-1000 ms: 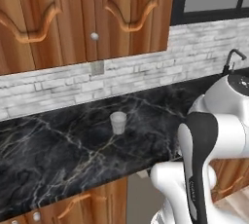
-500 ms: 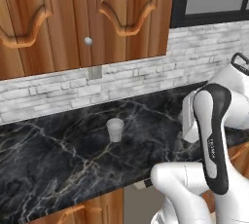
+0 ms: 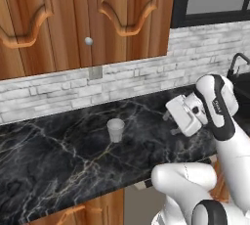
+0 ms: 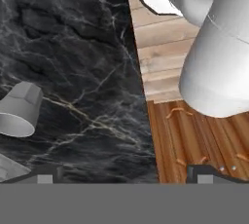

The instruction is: Move the glass cup from next to the sink to the open cabinet. Then, move the bowl with the sweet potato to the fridge to clear the area for faucet cleaning.

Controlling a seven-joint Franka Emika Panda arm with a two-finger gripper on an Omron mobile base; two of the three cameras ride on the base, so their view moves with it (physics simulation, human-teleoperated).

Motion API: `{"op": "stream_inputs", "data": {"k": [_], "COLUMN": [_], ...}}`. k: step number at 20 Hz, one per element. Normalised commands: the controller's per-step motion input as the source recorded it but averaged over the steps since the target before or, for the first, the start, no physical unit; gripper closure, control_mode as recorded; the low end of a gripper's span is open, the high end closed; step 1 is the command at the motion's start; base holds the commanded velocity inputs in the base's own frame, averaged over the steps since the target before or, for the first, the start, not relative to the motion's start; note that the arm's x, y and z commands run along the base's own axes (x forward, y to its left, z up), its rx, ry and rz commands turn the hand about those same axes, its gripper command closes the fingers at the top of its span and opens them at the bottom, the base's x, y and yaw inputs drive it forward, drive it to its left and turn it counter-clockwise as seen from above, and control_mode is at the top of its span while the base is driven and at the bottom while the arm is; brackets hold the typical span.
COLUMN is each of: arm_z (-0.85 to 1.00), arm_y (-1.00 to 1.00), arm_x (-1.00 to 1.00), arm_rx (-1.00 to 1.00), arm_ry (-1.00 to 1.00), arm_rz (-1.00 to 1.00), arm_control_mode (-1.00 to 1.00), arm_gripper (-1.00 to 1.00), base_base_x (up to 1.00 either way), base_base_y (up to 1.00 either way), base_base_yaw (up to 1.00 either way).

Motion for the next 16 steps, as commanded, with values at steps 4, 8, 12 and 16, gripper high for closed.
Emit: {"op": "stream_inputs", "data": {"k": [4, 8, 12, 16], "arm_z": [-0.46, -0.34, -0.35, -0.10], "arm_y": [0.19, 0.00, 0.00, 0.01], "arm_x": [0.93, 0.78, 0.48, 0.19], "arm_rx": [0.14, 0.00, 0.28, 0.18], "arm_ry": [0.01, 0.00, -0.05, -0.05], "arm_rz": [0.11, 0.00, 0.07, 0.05], "arm_control_mode": [-1.00, -1.00, -1.00, -1.00], "arm_gripper": [-1.00, -1.00, -1.00, -1.00], "base_base_x": [0.00, 0.00, 0.00, 0.00], "base_base_y": [0.00, 0.00, 0.00, 0.00], "base_base_yaw": [0.00, 0.00, 0.00, 0.00]}}
